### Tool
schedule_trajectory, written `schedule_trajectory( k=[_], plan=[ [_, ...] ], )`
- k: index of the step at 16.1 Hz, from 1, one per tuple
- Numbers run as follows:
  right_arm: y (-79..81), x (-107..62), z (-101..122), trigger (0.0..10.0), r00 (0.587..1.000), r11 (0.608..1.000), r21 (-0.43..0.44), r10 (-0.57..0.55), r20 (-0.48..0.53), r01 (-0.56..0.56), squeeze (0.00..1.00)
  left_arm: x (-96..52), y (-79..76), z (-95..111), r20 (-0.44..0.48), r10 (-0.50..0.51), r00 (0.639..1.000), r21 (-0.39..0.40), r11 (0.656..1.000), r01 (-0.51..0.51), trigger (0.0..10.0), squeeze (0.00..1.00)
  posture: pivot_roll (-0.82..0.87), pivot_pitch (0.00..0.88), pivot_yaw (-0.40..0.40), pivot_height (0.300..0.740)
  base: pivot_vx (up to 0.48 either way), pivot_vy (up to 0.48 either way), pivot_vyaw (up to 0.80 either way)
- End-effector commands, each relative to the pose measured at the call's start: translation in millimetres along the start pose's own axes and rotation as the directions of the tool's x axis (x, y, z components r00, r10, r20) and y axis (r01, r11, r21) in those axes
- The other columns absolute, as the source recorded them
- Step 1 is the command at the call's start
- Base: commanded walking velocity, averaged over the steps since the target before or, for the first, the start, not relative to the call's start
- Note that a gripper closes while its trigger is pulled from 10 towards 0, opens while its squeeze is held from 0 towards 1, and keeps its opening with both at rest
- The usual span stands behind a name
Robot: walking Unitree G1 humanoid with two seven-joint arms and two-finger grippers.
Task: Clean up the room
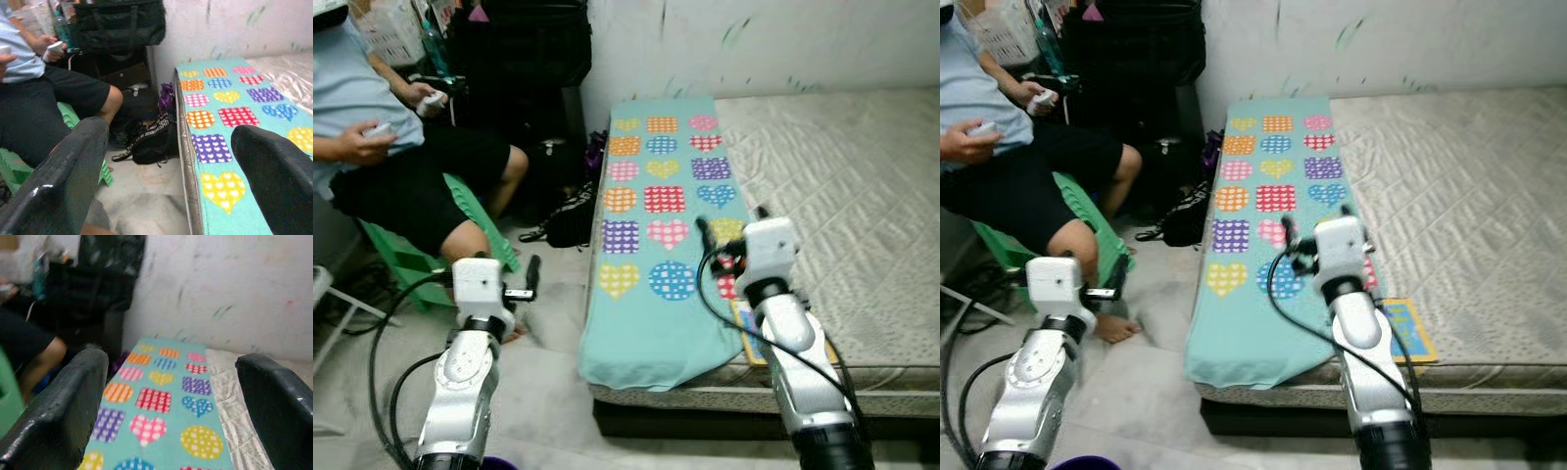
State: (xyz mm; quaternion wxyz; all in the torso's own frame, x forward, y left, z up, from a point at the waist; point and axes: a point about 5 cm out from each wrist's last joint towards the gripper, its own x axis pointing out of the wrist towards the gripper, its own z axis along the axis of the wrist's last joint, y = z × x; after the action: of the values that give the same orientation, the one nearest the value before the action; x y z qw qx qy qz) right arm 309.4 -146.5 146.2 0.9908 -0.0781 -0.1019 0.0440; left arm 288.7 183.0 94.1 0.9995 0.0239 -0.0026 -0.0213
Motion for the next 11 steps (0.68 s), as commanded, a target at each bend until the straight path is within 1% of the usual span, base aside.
schedule_trajectory(
  k=[1, 3, 6, 8, 9, 11],
  plan=[
    [-1.1, 0.4, -1, 10.0, 0.999, 0.999, 0.026, -0.037, 0.002, 0.037, 0.0, 7.4, 1.9, 8, 0.027, -0.022, 0.999, 0.03, 0.999, 0.022, 10.0, 0.0, -0.25, 0.0, 0.167, 0.74, 0.0, 0.0, 0.0],
    [-1.6, -4.0, -3, 10.0, 0.998, 0.997, 0.031, -0.068, 0.005, 0.067, 0.0, 20.0, -0.9, 14, 0.035, -0.065, 0.997, 0.045, 0.997, 0.063, 10.0, 0.0, -0.29, 0.0, 0.218, 0.74, 0.0, 0.0, 0.0],
    [-7.8, -10.3, -6, 10.0, 0.992, 0.992, 0.03, -0.123, 0.004, 0.123, 0.0, 33.1, -5.9, 19, 0.043, -0.116, 0.992, 0.06, 0.992, 0.113, 10.0, 0.0, -0.32, 0.0, 0.253, 0.74, 0.0, 0.0, 0.0],
    [-7.9, -11.5, -7, 10.0, 0.992, 0.992, 0.027, -0.125, 0.005, 0.125, 0.0, 34.0, -6.5, 16, 0.04, -0.116, 0.992, 0.056, 0.992, 0.113, 10.0, 0.0, -0.33, 0.0, 0.258, 0.74, 0.0, 0.0, 0.0],
    [-8.0, -10.4, -5, 10.0, 0.993, 0.993, 0.023, -0.116, 0.011, 0.115, 0.0, 31.1, -8.0, 13, 0.034, -0.116, 0.993, 0.051, 0.992, 0.114, 10.0, 0.0, -0.34, 0.0, 0.257, 0.74, 0.0, 0.0, 0.0],
    [-4.9, -6.3, -6, 10.0, 0.997, 0.997, 0.015, -0.082, 0.005, 0.082, 0.0, 28.6, -13.0, 7, 0.028, -0.126, 0.992, 0.053, 0.991, 0.124, 10.0, 0.0, -0.31, 0.0, 0.224, 0.74, 0.0, 0.0, 0.0]
  ],
)
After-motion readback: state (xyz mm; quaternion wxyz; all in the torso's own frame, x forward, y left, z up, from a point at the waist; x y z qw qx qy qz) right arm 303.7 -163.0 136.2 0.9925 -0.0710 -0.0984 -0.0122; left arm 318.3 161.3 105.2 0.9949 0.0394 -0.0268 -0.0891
